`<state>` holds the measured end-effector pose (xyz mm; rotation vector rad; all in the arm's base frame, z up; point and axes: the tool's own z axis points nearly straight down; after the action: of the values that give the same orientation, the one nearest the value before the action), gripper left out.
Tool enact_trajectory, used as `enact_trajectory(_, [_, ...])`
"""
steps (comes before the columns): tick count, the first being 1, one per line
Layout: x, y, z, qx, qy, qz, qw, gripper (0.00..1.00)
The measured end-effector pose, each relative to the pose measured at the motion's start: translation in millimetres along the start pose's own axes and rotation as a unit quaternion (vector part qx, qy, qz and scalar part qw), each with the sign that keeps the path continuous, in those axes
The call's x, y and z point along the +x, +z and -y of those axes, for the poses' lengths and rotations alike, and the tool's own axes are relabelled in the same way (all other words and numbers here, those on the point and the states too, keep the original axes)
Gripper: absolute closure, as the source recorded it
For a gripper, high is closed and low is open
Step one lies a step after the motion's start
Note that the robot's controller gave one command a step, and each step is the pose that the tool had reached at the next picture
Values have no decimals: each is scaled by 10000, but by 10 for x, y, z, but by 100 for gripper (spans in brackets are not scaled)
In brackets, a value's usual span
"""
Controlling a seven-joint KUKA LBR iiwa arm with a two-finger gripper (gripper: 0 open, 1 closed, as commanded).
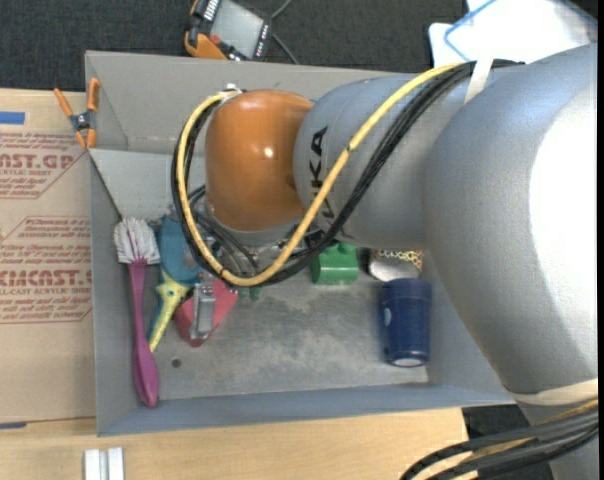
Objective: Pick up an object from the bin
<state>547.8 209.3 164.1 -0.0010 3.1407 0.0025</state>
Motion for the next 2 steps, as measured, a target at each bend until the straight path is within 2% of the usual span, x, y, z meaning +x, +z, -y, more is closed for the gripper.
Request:
enact_trajectory(1, [0,0,0,0,0,0,10000,0])
enact_trajectory(2, [-132,642,-311,-7,-1629,19,9866,0])
